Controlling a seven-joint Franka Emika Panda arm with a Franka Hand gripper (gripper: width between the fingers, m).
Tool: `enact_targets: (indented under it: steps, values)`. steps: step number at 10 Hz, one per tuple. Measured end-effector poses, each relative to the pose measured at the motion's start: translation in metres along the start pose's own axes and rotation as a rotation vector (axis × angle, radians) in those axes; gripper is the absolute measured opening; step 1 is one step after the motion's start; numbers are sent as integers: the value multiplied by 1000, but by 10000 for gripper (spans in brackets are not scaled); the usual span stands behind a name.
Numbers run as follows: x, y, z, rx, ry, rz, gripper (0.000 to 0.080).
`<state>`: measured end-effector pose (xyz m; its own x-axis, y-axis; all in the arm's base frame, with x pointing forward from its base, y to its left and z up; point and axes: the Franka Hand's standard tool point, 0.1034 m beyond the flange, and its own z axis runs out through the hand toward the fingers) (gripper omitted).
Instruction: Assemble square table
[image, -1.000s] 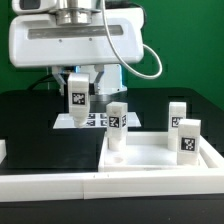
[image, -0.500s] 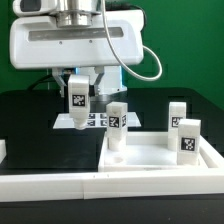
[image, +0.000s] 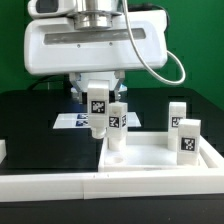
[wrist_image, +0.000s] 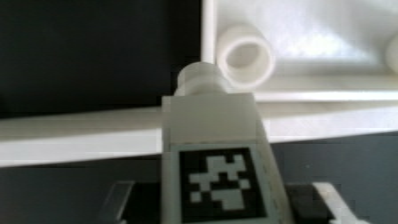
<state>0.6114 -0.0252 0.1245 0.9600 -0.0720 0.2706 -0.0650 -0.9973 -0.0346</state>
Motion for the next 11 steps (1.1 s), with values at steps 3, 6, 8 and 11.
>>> enact_targets:
  steps: [3, 6, 8, 11]
  values:
    - [2, 5, 0, -19, 42, -1, 290]
    - [0, 3, 2, -45, 118, 3, 290]
    - [2, -7, 6, -37, 120, -7, 290]
    - [7, -13, 15, -50, 177, -29, 290]
